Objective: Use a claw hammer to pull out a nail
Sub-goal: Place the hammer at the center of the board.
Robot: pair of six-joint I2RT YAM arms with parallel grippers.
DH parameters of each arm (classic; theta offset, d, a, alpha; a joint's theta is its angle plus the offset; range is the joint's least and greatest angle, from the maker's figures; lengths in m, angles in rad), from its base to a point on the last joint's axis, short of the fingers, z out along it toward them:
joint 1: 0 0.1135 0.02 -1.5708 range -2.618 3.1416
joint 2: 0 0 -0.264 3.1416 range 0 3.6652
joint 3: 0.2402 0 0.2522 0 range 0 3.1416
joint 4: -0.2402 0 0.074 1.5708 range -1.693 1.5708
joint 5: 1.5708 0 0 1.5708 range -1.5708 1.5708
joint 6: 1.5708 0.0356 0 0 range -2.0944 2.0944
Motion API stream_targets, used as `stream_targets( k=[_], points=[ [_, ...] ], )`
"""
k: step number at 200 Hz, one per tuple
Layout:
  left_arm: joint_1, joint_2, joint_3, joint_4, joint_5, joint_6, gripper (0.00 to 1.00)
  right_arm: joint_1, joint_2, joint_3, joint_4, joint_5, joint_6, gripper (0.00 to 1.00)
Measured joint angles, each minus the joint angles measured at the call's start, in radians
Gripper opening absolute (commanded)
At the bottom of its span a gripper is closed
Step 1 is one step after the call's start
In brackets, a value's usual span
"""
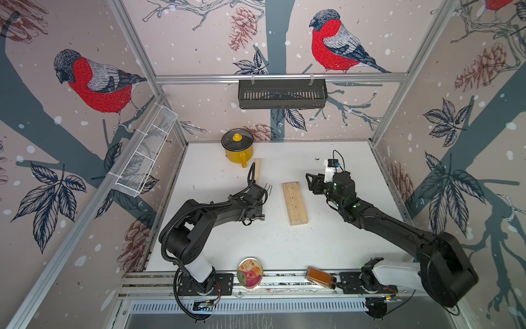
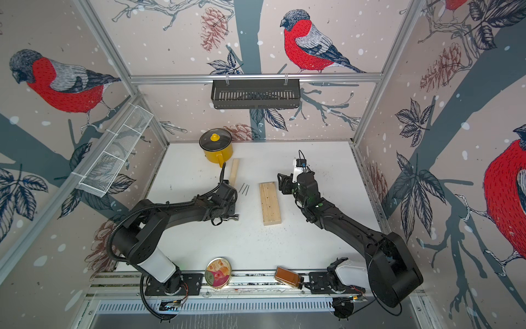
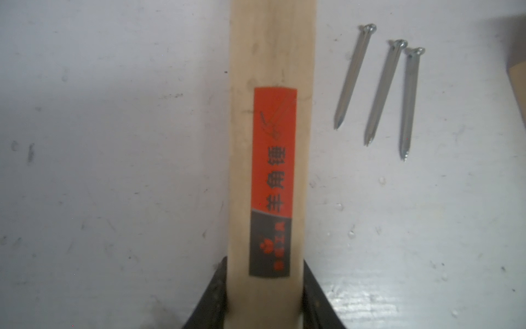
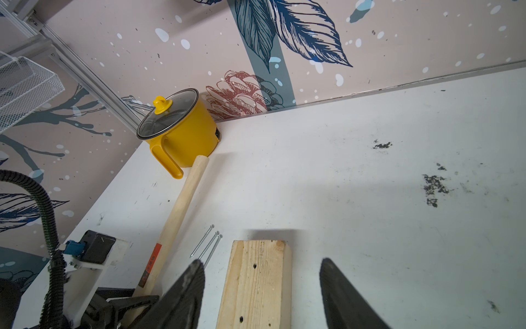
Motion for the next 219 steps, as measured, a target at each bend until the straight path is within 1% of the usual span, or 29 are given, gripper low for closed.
stream_targets(
  k=[30,62,72,112,158,219],
  points=[
    [0.001,-0.008,0.001,-0.019,0.002,-0.001,0.12,0.000,0.000,0.000,0.000,0.000,0.000,0.65],
    [0.002,-0.011,0.005,-0.037,0.003,-0.001,0.18,0.000,-0.002,0.000,0.000,0.000,0.000,0.65],
    [0.002,-0.012,0.006,-0.045,0.003,-0.002,0.19,0.000,-0.014,0.000,-0.008,0.000,0.000,0.65],
    [0.002,-0.015,0.011,-0.065,0.003,-0.007,0.27,0.000,-0.027,0.002,-0.001,0.000,0.000,0.65],
    [0.000,-0.019,0.011,-0.080,0.003,-0.008,0.31,0.000,-0.027,0.002,-0.001,0.000,0.000,0.65],
    [0.000,-0.019,0.013,-0.086,0.003,-0.016,0.39,0.000,-0.031,0.002,-0.001,-0.001,0.000,0.65]
  ],
)
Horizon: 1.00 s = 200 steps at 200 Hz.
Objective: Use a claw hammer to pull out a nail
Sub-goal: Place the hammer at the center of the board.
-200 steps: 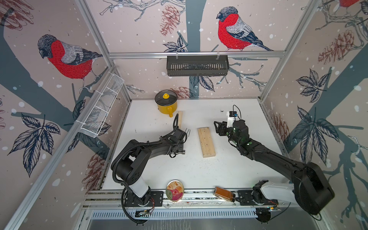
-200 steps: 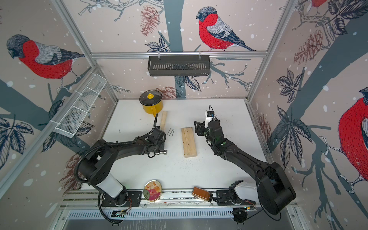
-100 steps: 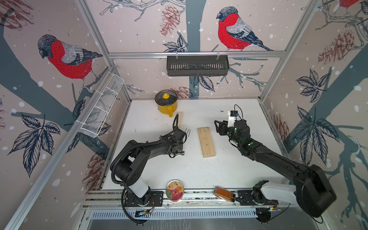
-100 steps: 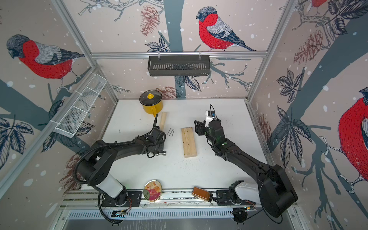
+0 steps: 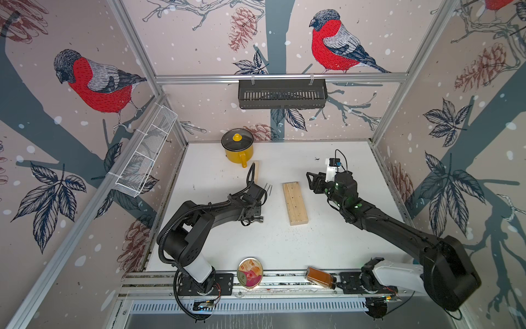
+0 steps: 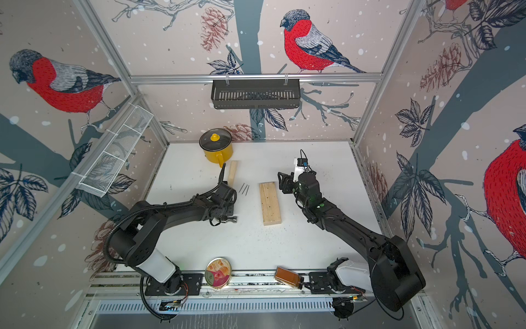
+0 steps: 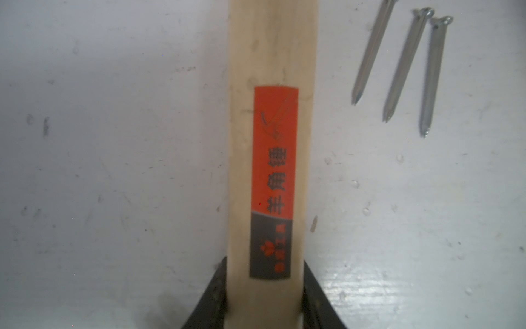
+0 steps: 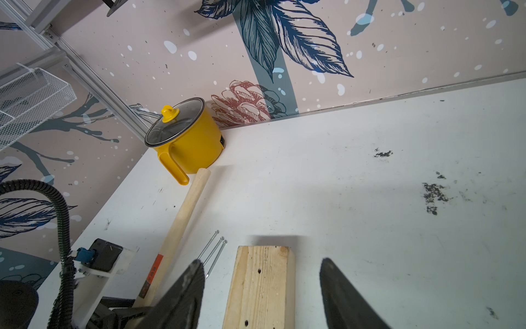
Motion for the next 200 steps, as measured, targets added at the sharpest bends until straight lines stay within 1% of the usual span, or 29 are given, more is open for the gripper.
stream_targets(
  k=[24,74,99,119,139,154,172,185,200],
  points=[
    [0.000,0.001,0.006,-0.005,0.000,0.000,0.42,0.000,0.000,0.003,-0.005,0.000,0.000,0.65],
    [0.000,0.001,0.007,-0.010,0.000,0.000,0.43,0.000,0.000,0.005,-0.006,-0.004,0.000,0.65],
    [0.000,-0.038,0.007,-0.016,-0.005,-0.003,0.43,0.000,0.000,0.005,-0.006,-0.004,-0.002,0.65],
    [0.000,-0.101,0.000,-0.014,-0.021,-0.006,0.46,0.000,0.003,0.005,-0.006,-0.004,-0.004,0.66],
    [0.000,-0.179,-0.019,-0.003,-0.035,-0.007,0.55,-0.001,0.014,0.007,-0.011,-0.002,-0.019,0.67],
    [0.003,-0.243,-0.040,0.016,-0.053,-0.007,0.66,-0.010,0.015,0.016,-0.018,-0.001,-0.026,0.68],
    [0.023,-0.307,-0.064,0.042,-0.070,-0.007,0.78,-0.034,0.015,0.029,-0.018,-0.016,-0.033,0.74],
    [0.053,-0.348,-0.085,0.064,-0.075,-0.010,0.84,-0.049,0.015,0.032,-0.019,-0.027,-0.049,0.77],
    [0.092,-0.395,-0.115,0.091,-0.072,-0.016,0.87,-0.058,0.015,0.037,-0.032,-0.040,-0.052,0.81]
  ],
)
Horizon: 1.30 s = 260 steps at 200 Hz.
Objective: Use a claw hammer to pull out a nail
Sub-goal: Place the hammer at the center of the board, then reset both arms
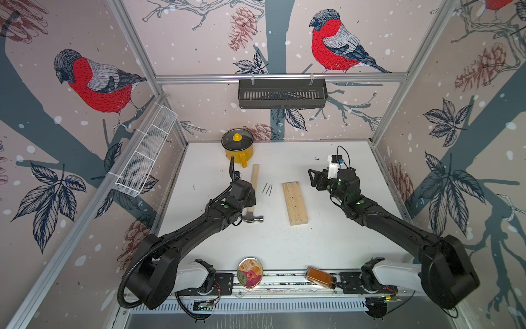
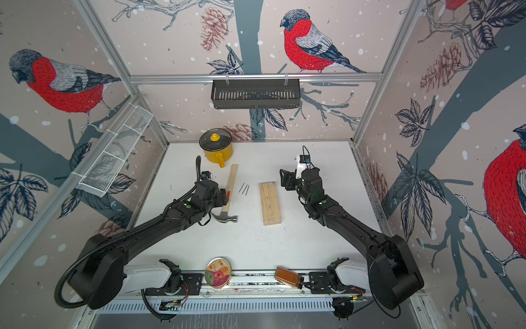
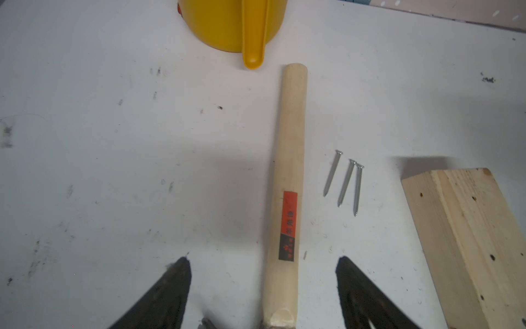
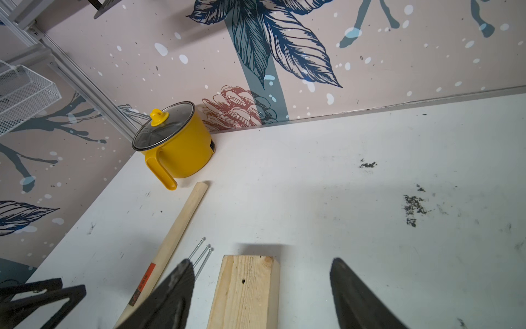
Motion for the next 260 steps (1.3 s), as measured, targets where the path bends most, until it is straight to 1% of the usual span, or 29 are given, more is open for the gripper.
stream_targets(
  k=[8,19,23,32,39,46,76,91,115,133,161,195,235,260],
  points=[
    [0.021,-0.021,-0.012,0.013,0.003,-0.002,0.88,-0.006,0.000,0.006,-0.012,-0.005,-0.003,0.84],
    [0.050,-0.050,-0.026,0.029,0.013,-0.004,0.89,-0.016,0.000,0.015,-0.024,-0.021,-0.006,0.98],
    [0.058,-0.059,-0.029,0.033,0.019,-0.007,0.90,-0.020,-0.002,0.018,-0.031,-0.022,-0.008,1.00],
    [0.079,-0.081,-0.036,0.047,0.024,-0.010,0.92,-0.035,-0.006,0.023,-0.045,-0.023,-0.018,1.00],
    [0.095,-0.098,-0.041,0.061,0.028,-0.010,0.98,-0.046,-0.011,0.025,-0.056,-0.023,-0.021,1.00],
    [0.106,-0.111,-0.047,0.077,0.031,-0.013,0.98,-0.056,-0.018,0.026,-0.066,-0.023,-0.021,1.00],
    [0.129,-0.135,-0.100,0.181,0.053,-0.028,0.99,-0.125,-0.058,0.025,-0.109,-0.029,-0.022,1.00],
    [0.130,-0.112,-0.125,0.233,0.068,-0.040,0.99,-0.190,-0.072,0.013,-0.113,-0.030,-0.021,1.00],
    [0.130,-0.055,-0.117,0.264,0.066,-0.047,0.98,-0.277,-0.089,-0.017,-0.124,-0.036,0.009,1.00],
    [0.132,-0.018,-0.090,0.267,0.033,-0.045,0.96,-0.325,-0.104,-0.041,-0.127,-0.033,0.032,1.00],
    [0.149,0.006,-0.058,0.259,-0.036,-0.030,0.94,-0.400,-0.108,-0.062,-0.131,0.023,0.081,1.00],
    [0.167,0.007,-0.055,0.276,-0.119,0.045,1.00,-0.440,-0.093,-0.074,-0.131,0.078,0.108,1.00],
    [0.172,-0.027,-0.104,0.335,-0.215,0.156,1.00,-0.458,-0.066,-0.077,-0.126,0.133,0.105,1.00],
    [0.175,-0.057,-0.148,0.419,-0.247,0.235,1.00,-0.457,-0.090,-0.137,-0.073,0.171,0.100,1.00]
  ],
)
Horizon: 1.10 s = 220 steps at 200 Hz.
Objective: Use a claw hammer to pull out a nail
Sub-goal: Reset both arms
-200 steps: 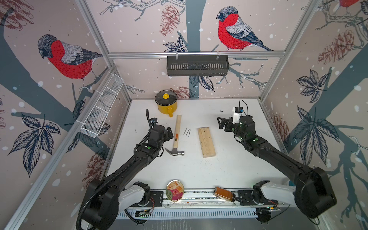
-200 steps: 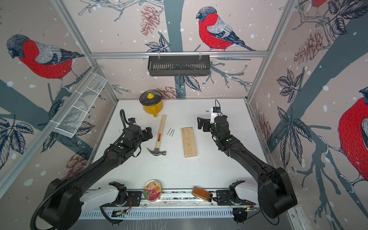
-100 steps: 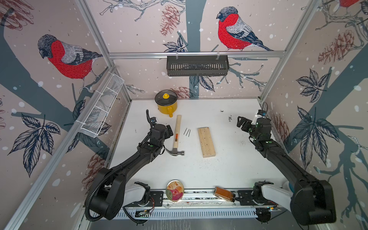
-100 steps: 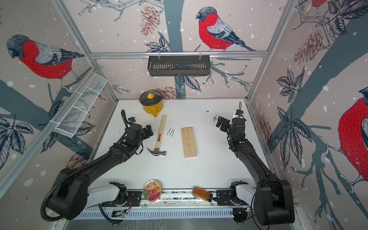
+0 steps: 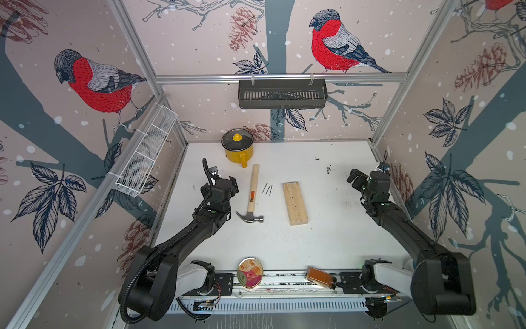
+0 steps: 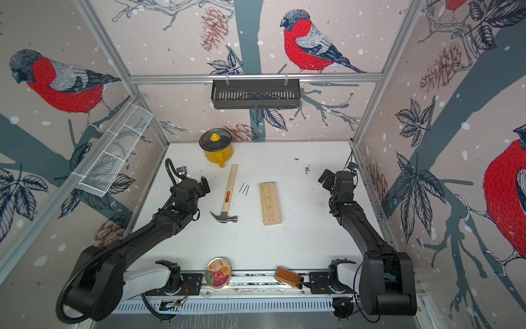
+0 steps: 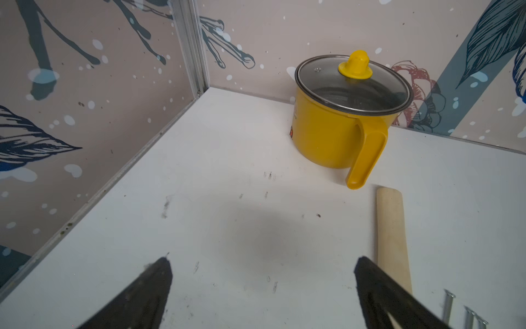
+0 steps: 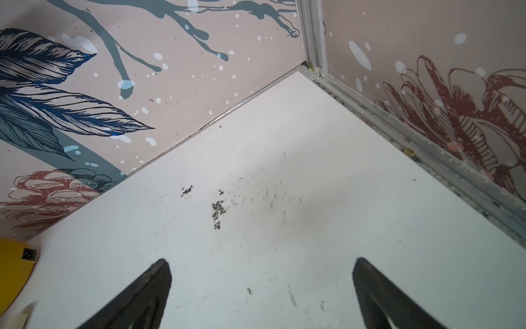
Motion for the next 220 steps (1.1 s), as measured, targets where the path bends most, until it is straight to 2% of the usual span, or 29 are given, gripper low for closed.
stream_targets(
  k=[37,70,104,173,214,220],
  points=[
    [0.032,-0.042,-0.132,0.187,-0.028,0.130,1.00,0.031,-0.074,-0.108,0.103,0.060,-0.024,1.00],
    [0.121,-0.058,-0.244,0.337,0.005,0.178,1.00,0.082,-0.109,-0.152,0.182,0.126,-0.074,1.00],
    [0.175,0.008,-0.248,0.448,0.063,0.193,1.00,0.112,-0.129,-0.188,0.245,0.159,-0.126,1.00],
    [0.191,0.257,-0.235,0.634,0.178,0.257,0.99,0.124,-0.120,-0.240,0.348,0.170,-0.203,1.00],
    [0.276,0.303,-0.196,0.633,0.306,0.246,0.98,0.143,-0.102,-0.268,0.407,0.171,-0.256,1.00],
    [0.291,0.308,-0.210,0.663,0.352,0.245,0.98,0.146,-0.094,-0.274,0.431,0.177,-0.264,1.00]
  ],
)
